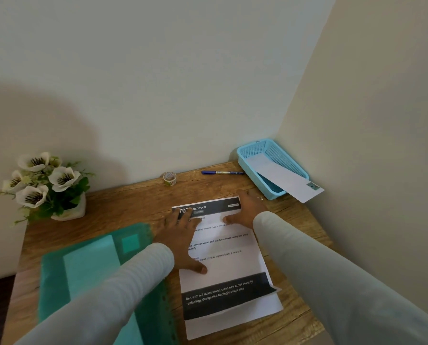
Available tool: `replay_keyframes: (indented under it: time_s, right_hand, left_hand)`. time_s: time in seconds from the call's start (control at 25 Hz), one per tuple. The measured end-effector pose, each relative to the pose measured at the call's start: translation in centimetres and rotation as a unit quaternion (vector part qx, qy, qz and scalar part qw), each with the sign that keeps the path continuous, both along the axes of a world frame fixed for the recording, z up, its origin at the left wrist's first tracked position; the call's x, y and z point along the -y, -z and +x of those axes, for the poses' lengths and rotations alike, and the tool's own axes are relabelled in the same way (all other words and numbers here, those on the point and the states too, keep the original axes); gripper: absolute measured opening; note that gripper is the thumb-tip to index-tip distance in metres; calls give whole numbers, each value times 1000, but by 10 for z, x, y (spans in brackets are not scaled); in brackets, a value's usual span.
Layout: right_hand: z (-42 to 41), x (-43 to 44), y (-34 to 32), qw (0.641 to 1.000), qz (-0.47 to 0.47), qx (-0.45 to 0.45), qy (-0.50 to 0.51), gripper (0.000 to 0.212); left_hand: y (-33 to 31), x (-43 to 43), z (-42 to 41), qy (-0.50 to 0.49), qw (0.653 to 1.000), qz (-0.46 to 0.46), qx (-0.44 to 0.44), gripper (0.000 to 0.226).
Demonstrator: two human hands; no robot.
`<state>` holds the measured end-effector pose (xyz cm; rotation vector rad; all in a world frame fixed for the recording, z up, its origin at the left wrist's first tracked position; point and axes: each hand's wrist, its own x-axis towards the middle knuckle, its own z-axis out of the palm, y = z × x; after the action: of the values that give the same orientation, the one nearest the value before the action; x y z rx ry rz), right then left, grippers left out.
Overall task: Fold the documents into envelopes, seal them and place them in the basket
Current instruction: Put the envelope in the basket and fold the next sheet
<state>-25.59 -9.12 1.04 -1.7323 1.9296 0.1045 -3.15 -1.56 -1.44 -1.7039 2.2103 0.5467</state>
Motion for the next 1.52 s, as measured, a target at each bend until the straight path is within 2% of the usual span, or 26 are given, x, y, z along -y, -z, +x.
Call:
replay_keyframes:
  time_s: [0.08,0.24,0.32,0.48,0.56,0.64,0.76,0.84,0.96,1.04,1.16,1.28,1.36,1.52]
  right_hand:
    - [2,3,-3,1000,8,4,-7,96]
    - [-1,3,-10,997,-61,54,11,27]
    - [-4,1,-15,996,-83,32,-6,7]
    - [-11,-3,-23,994,-96,26,-38,8]
    - [-16,-6,-25,993,-106,32,-48,2]
    - [-21,-11,-26,991,-117,45,-50,9]
    - [-24,-21,-26,989,-129,47,-48,17]
    - [-26,-27,-26,988,-139,45,-51,18]
    - [-28,-39,-29,986,-144,39,-70,13]
    - [-27,-49,-31,981,-160,13,-105,24]
    - [-23,-64,-32,968,-184,-25,-169,36]
    - [-18,-81,-24,951,-164,-62,-255,46]
    - [-15,-92,-14,940,-147,-77,-297,57]
    - [-8,-108,13,947,-112,-64,-293,72]
  left_hand:
    - [1,-1,1,-1,1000,-4,-2,141]
    - [4,-2,3,-2,1000,-5,-5,141]
    - [4,-2,4,-4,1000,-6,-8,142]
    - [0,-6,2,-26,998,-31,-42,143]
    - [-6,-8,0,-44,993,-92,-59,139]
    - [-14,-4,0,-52,985,-157,-57,134]
    - [-28,3,2,-44,976,-205,-58,125]
    - [-34,5,1,-33,973,-219,-59,107]
    - [-39,-1,-5,-11,970,-237,-54,64]
    - [-37,-8,-8,0,970,-238,-52,49]
    - [-31,-20,-14,-1,974,-214,-71,46]
    - [-19,-32,-16,0,979,-177,-102,50]
    - [-9,-38,-16,12,985,-147,-93,54]
    - [11,-43,-20,27,988,-138,-66,65]
